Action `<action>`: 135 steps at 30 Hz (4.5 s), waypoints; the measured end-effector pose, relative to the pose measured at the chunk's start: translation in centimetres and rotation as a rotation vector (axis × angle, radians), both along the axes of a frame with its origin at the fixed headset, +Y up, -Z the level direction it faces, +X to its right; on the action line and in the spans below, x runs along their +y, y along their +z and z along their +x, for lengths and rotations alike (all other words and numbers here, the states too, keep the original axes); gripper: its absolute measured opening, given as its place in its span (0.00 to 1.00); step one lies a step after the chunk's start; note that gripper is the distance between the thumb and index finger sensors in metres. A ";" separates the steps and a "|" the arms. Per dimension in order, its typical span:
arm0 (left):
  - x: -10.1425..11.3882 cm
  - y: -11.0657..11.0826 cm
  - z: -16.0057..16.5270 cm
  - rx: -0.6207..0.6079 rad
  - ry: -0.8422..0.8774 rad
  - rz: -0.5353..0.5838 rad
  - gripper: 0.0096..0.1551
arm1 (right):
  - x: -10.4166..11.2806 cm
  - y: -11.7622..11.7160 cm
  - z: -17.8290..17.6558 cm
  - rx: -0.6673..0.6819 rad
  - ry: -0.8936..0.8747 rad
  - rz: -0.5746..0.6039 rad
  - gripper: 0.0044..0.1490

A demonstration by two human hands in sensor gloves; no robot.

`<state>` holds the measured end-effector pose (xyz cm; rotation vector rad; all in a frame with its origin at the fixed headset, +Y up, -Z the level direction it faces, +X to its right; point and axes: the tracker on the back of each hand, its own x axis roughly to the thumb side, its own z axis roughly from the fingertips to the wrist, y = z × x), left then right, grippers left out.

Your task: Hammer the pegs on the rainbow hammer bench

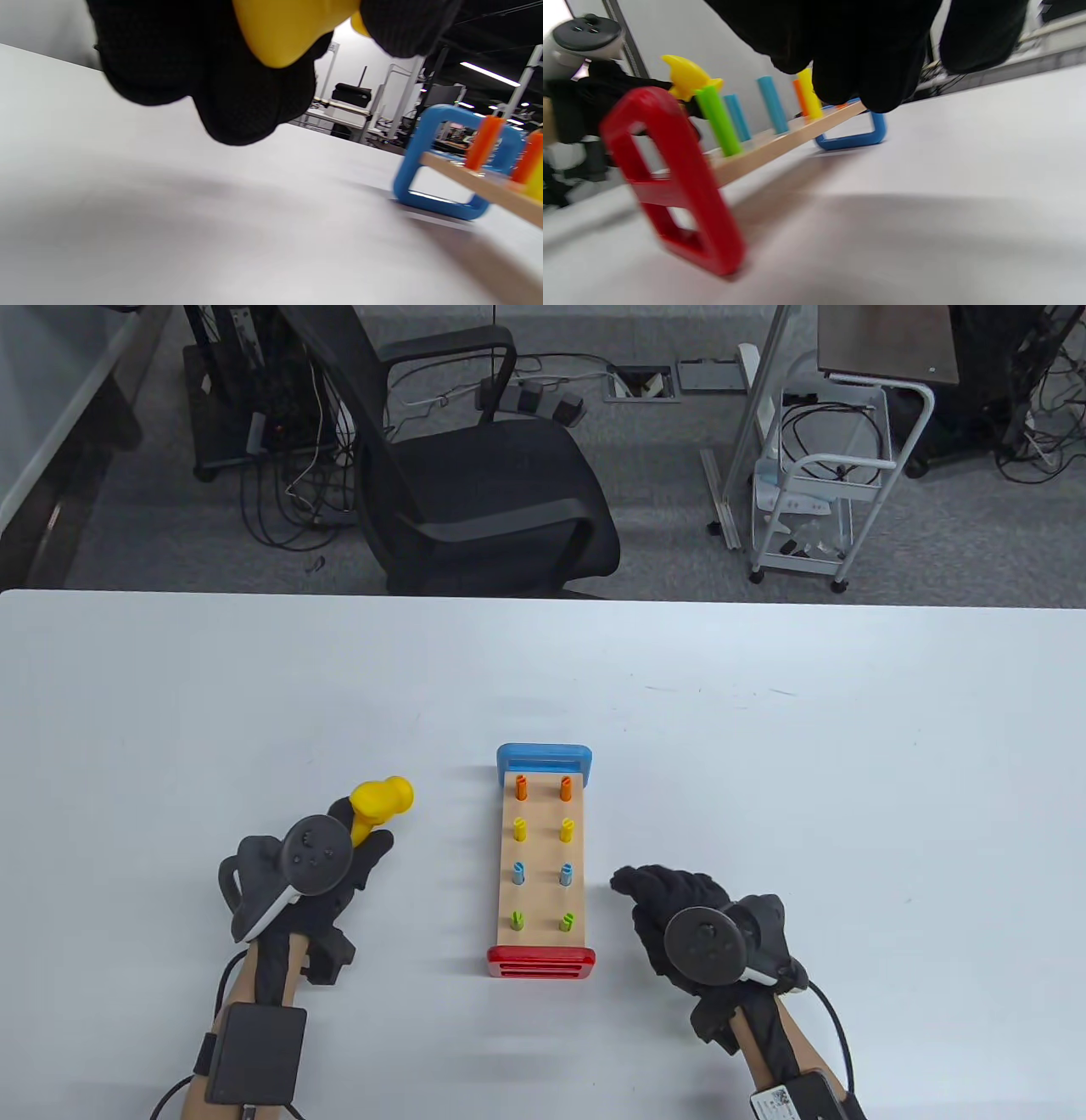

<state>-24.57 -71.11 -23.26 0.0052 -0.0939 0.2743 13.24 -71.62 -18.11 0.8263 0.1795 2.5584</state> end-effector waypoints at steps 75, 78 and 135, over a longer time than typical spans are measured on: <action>0.9 6.8 10.7 -0.395 -0.251 -0.093 0.40 | -4.3 1.2 -3.8 0.148 0.081 -0.100 0.34; 2.1 7.2 10.8 -0.377 -0.221 -0.066 0.40 | -4.3 1.2 -3.8 0.148 0.082 -0.100 0.34; 1.5 6.6 10.7 -0.317 -0.283 -0.008 0.39 | -4.4 1.2 -3.8 0.149 0.078 -0.103 0.34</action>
